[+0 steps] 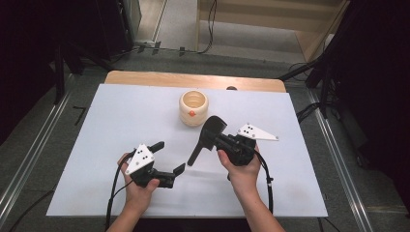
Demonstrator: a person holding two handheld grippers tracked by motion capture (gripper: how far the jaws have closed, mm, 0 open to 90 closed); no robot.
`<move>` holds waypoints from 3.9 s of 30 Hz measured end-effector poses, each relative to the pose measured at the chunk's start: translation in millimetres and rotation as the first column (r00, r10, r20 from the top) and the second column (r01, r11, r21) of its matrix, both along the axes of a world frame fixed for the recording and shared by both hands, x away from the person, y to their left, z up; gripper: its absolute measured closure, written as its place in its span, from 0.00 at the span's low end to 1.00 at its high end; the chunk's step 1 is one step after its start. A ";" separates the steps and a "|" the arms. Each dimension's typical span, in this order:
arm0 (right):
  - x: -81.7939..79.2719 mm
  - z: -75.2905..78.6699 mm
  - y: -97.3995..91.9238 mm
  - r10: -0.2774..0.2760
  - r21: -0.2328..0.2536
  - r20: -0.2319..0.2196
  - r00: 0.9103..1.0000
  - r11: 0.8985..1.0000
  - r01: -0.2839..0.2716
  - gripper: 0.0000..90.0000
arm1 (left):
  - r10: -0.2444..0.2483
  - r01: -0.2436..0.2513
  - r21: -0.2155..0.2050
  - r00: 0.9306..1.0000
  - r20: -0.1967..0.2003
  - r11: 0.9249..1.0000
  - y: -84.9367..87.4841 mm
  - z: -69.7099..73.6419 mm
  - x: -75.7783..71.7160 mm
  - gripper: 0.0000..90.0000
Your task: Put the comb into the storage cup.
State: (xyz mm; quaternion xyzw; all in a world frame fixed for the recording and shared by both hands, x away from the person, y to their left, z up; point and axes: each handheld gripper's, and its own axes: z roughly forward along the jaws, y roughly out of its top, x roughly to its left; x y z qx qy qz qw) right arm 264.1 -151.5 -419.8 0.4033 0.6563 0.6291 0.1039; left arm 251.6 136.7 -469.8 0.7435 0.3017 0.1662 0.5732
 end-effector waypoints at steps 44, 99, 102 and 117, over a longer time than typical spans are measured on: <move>8.3 11.8 -10.2 0.002 -0.041 0.084 0.996 0.999 0.002 0.94 | 0.130 -0.132 0.022 0.990 0.045 0.991 92.5 -8.3 -9.7 0.00; 48.8 44.3 -12.5 -0.032 -0.091 0.133 0.991 0.995 0.044 0.94 | 0.238 -0.237 -0.022 0.970 0.039 0.971 159.6 -13.6 -19.2 0.00; 51.6 45.0 -12.4 -0.035 -0.084 0.127 0.991 0.995 0.046 0.94 | 0.236 -0.236 -0.022 0.971 0.038 0.972 159.3 -14.5 -19.2 0.00; 65.3 55.7 -12.3 -0.046 -0.080 0.146 0.988 0.995 0.058 0.94 | 0.230 -0.230 -0.026 0.973 0.033 0.973 158.7 -18.7 -19.0 0.00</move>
